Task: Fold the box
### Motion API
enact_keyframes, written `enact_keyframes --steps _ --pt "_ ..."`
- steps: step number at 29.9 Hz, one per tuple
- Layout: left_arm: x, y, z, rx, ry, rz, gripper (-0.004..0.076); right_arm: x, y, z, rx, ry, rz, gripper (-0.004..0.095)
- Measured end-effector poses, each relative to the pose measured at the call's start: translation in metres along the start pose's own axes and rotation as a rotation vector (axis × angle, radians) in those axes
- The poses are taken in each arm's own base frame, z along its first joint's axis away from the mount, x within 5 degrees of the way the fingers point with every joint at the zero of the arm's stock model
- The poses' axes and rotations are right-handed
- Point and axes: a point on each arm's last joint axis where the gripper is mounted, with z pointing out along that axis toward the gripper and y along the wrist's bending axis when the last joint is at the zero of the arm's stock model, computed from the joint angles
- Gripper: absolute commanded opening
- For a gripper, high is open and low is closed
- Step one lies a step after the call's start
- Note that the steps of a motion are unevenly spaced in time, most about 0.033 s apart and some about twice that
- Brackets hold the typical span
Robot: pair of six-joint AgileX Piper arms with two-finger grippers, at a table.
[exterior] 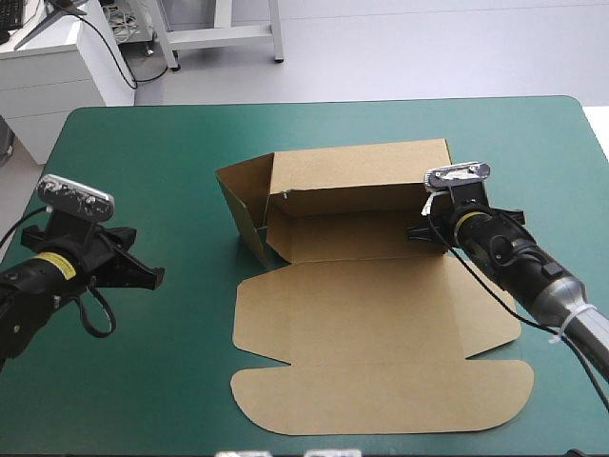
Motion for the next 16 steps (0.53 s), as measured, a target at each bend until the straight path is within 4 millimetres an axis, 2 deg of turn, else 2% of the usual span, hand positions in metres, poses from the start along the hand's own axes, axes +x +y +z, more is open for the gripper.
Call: enact_keyframes --steps 3,8,16 --pt "0.009 -0.002 -0.006 -0.002 -0.043 -0.004 -0.0009 -0.004 -0.002 -0.011 -0.005 0.028 0.0 -0.0019" --pt "0.011 -0.002 -0.02 -0.012 -0.112 -0.006 -0.0009 -0.013 -0.001 -0.026 -0.039 0.113 -0.049 -0.0019" --pt "0.011 -0.002 -0.023 -0.015 -0.13 -0.007 -0.0009 -0.02 0.003 -0.044 -0.122 0.224 -0.082 -0.0019"
